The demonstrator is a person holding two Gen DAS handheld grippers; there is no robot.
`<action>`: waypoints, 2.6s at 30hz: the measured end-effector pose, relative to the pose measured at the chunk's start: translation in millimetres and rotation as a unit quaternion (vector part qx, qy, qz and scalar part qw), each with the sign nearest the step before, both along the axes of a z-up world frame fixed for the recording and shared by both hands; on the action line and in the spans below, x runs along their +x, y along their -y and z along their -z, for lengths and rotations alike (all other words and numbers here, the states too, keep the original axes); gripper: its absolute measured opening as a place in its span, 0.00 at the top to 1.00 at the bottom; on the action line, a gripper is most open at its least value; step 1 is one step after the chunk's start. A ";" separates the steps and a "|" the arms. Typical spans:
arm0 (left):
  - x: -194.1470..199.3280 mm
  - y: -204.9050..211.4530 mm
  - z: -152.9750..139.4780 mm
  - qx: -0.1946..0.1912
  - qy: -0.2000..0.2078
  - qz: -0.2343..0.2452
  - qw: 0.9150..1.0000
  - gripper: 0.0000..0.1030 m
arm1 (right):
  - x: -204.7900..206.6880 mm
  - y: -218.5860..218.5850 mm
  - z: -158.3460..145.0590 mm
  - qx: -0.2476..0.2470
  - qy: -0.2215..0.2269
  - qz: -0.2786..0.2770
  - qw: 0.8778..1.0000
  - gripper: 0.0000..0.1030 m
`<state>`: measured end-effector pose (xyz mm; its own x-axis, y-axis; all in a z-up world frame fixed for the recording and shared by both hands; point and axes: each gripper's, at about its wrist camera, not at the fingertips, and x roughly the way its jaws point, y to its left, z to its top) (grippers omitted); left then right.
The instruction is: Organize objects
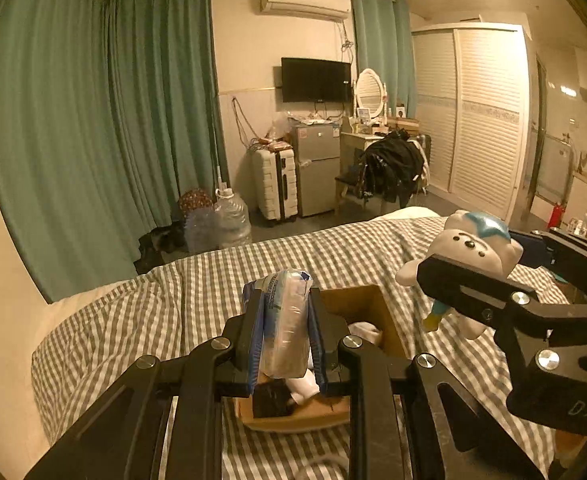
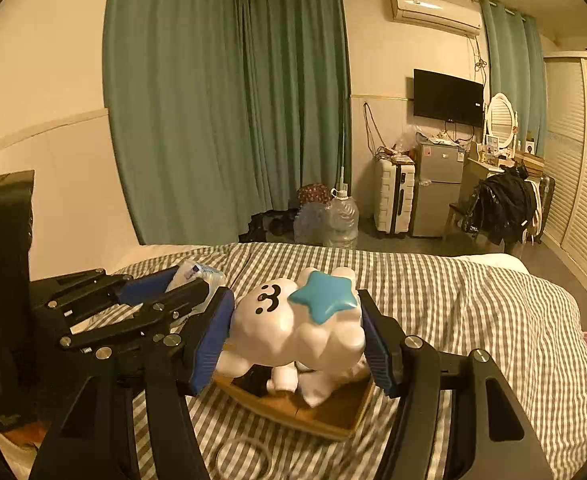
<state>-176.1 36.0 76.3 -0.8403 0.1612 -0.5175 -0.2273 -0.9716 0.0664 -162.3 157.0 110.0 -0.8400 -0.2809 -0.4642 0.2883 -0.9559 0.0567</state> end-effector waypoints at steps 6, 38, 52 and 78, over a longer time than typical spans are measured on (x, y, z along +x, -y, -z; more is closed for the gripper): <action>-57.5 3.6 30.3 0.012 0.034 -0.004 0.999 0.80 | -55.2 2.9 20.2 -0.003 0.024 0.002 1.000 0.41; -133.9 -14.8 175.6 -0.032 0.145 0.023 0.989 0.80 | -199.2 -8.7 189.4 0.010 0.200 0.024 0.979 0.41; -103.8 -13.8 146.1 -0.032 0.110 0.031 0.993 0.25 | -175.4 -16.0 152.2 -0.029 0.160 0.041 0.986 0.21; 79.5 66.7 -9.9 0.035 -0.028 -0.052 0.998 0.00 | 66.1 -19.1 -21.5 0.028 -0.016 0.097 0.995 0.06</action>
